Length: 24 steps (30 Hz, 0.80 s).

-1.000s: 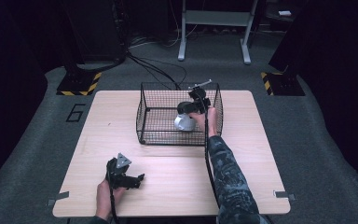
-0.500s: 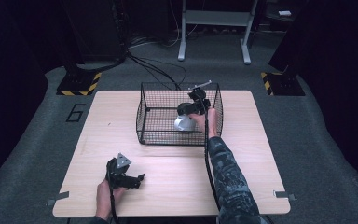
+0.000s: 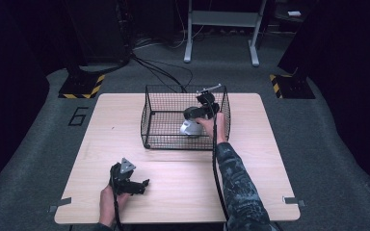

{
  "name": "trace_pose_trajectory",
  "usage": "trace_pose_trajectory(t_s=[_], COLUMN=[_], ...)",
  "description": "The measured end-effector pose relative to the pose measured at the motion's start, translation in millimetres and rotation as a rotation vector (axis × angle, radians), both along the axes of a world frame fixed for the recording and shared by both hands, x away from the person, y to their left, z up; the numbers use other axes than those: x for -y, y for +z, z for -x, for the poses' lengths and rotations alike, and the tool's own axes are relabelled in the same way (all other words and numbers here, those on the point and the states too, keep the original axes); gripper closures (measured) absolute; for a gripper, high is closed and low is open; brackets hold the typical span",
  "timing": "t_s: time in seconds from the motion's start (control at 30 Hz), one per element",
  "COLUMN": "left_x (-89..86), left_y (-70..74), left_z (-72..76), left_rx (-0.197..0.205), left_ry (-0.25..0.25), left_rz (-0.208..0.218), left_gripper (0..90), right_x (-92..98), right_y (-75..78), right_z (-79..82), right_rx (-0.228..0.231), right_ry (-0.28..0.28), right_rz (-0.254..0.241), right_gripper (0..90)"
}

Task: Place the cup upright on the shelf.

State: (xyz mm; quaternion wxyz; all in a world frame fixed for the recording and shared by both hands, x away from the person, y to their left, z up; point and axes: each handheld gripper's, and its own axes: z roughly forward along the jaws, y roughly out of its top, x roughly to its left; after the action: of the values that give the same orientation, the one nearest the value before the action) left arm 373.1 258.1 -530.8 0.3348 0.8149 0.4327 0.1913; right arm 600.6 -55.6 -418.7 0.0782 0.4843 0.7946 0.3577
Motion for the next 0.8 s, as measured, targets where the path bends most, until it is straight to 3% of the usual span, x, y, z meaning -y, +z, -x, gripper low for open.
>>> trace_pose_trajectory(t_s=[0.2, 0.43, 0.6, 0.63, 0.7, 0.8], left_x=[-0.4, -0.9, -1.1, -1.2, -1.2, -1.2], left_y=[0.0, 0.5, 0.6, 0.8, 0.8, 0.8], left_z=[-0.5, -0.5, -0.6, -0.6, -0.6, -0.6], left_rx=[0.006, 0.001, -0.001, -0.004, -0.004, -0.004], left_ry=[-0.004, -0.01, -0.012, -0.013, -0.014, -0.014], left_rz=[-0.005, -0.012, -0.008, -0.01, -0.01, -0.01], left_gripper=[0.5, 0.5, 0.5, 0.5, 0.5, 0.4], right_x=[10.2, 17.3, 21.0, 23.3, 24.4, 30.8], right_y=[11.9, 34.0, 50.4, 56.0, 57.6, 64.5], right_z=[9.2, 31.9, 57.0, 68.7, 72.6, 96.2], right_rx=[0.028, 0.089, 0.128, 0.147, 0.156, 0.183], right_ry=[0.003, 0.068, 0.124, 0.151, 0.158, 0.185], right_rz=[-0.03, -0.04, -0.049, -0.043, -0.043, -0.05], right_gripper=[0.0, 0.0, 0.0, 0.0, 0.0, 0.0])
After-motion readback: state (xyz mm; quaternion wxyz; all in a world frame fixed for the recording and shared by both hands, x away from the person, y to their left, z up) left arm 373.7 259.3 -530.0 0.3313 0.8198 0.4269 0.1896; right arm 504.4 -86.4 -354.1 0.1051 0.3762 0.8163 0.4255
